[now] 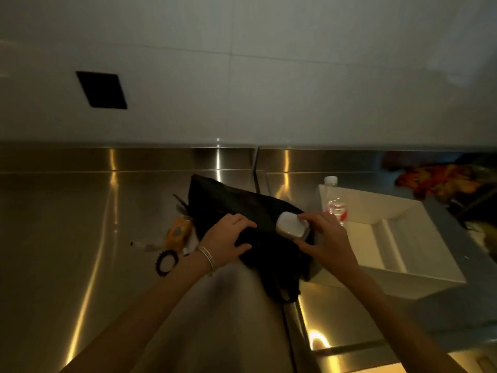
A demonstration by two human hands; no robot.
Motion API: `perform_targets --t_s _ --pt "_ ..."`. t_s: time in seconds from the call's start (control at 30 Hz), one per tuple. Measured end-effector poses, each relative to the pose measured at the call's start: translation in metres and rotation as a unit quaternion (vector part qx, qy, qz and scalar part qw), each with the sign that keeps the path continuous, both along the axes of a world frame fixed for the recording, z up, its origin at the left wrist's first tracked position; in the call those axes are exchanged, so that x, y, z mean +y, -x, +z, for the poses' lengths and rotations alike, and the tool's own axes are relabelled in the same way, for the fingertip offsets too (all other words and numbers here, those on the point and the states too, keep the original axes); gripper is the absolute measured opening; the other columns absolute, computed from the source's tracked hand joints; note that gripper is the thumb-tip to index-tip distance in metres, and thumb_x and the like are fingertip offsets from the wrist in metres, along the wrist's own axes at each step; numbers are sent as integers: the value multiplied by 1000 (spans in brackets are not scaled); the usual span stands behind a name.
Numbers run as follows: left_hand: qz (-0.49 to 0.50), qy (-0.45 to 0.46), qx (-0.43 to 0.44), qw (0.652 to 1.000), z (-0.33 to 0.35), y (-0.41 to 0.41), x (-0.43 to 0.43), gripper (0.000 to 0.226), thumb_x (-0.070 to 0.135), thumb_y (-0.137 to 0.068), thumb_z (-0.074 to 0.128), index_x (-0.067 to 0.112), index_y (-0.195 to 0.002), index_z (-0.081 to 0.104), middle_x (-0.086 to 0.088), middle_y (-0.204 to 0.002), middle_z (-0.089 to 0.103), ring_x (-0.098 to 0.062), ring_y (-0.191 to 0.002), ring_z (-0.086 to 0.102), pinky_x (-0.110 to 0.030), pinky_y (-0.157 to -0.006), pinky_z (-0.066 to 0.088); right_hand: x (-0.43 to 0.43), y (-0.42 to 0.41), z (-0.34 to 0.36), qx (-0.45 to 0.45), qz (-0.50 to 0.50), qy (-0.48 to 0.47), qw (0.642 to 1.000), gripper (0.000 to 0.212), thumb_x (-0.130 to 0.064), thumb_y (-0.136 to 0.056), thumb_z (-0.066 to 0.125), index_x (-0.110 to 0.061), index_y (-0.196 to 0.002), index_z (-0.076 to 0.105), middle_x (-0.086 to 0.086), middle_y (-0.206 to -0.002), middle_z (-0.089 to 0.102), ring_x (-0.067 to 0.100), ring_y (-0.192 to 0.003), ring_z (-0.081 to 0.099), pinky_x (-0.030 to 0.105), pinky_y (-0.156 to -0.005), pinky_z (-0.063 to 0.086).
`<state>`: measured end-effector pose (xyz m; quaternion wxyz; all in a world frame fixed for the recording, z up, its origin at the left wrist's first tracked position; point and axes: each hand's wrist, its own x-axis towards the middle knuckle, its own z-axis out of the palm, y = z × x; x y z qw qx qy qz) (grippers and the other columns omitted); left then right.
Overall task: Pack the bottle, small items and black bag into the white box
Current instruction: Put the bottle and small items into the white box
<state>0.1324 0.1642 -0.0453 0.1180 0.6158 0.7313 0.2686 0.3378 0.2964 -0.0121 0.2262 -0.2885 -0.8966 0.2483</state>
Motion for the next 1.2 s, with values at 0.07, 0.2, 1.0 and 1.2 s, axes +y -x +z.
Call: perform_targets --t_s 0.07,0.2,1.0,1.2 --pt "-23 -10 9 1000 3 -29 26 45 25 -78 68 20 -120 52 0 -118 54 -14 -109 46 -27 -94 40 26 -33 8 18 -10 -13 1000 49 -18 -66 80 -18 -110 58 -1 -110 59 15 -102 52 29 -85 45" --pt "-29 -22 13 999 6 -83 72 46 26 -78 68 21 -121 52 1 -121 52 -13 -111 44 -27 -95 40 74 -89 9 8 -39 -18 999 50 -18 -65 81 -15 -110 59 1 -109 60 20 -100 54 37 -84 50" --pt "41 58 38 997 7 -196 125 34 33 -83 63 18 -113 59 -1 -118 57 -16 -115 45 -30 -99 38 194 -120 -88 -253 51 94 961 37 -15 -72 76 -14 -105 59 7 -113 61 20 -100 55 30 -87 47" --pt "-10 82 26 996 3 -208 131 38 39 -81 64 21 -114 58 1 -121 55 -15 -116 45 -32 -98 41 188 -141 -67 -205 8 124 971 37 -16 -80 68 -17 -115 58 5 -125 56 21 -112 52 32 -93 46"
